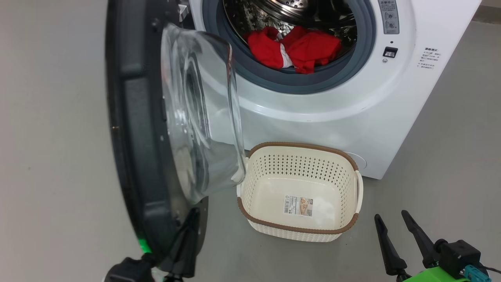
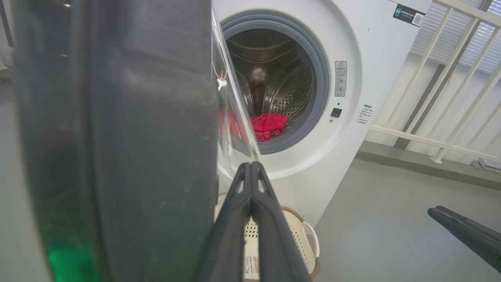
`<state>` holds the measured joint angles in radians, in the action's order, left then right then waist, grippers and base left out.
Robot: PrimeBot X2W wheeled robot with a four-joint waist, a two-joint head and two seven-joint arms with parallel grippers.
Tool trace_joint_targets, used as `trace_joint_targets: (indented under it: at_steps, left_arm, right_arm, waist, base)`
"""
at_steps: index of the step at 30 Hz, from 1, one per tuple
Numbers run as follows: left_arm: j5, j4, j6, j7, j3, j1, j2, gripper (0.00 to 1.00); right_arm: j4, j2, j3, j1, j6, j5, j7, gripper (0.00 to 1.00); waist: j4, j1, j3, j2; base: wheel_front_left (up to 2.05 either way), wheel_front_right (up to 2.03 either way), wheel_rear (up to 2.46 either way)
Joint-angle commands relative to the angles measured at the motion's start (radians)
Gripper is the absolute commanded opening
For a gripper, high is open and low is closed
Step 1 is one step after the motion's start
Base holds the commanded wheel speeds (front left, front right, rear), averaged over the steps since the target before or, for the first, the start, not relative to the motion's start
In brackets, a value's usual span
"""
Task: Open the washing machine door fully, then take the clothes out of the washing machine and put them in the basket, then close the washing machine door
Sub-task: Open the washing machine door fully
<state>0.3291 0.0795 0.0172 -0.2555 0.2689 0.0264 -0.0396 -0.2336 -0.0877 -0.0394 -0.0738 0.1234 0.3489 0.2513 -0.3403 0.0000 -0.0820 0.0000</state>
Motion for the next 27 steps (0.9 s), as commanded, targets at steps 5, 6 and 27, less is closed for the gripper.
trace_joint_targets:
  at_steps: [5, 6, 27]
  left_arm:
    - [-0.016, -0.037, -0.030, -0.006, -0.111, -0.006, -0.011, 0.00]
    - [-0.018, -0.039, -0.034, -0.006, -0.123, -0.007, -0.011, 0.00]
    - [-0.080, -0.013, -0.038, -0.006, -0.408, 0.061, -0.011, 0.00]
  right_arm:
    - [0.029, -0.012, -0.024, 0.024, 0.007, -0.009, 0.010, 1.00]
    - [0.030, -0.013, -0.024, 0.025, 0.007, -0.009, 0.010, 1.00]
    - [0.035, -0.020, -0.028, 0.042, 0.007, -0.015, 0.010, 1.00]
  waist:
    - [-0.001, 0.0000, -0.008, 0.0000]
    - [-0.002, 0.0000, -0.009, 0.0000]
    - [0.011, 0.0000, -0.038, 0.0000]
  base:
    - [0.00, 0.00, 0.00]
    - [0.00, 0.00, 0.00]
    - [0.00, 0.00, 0.00]
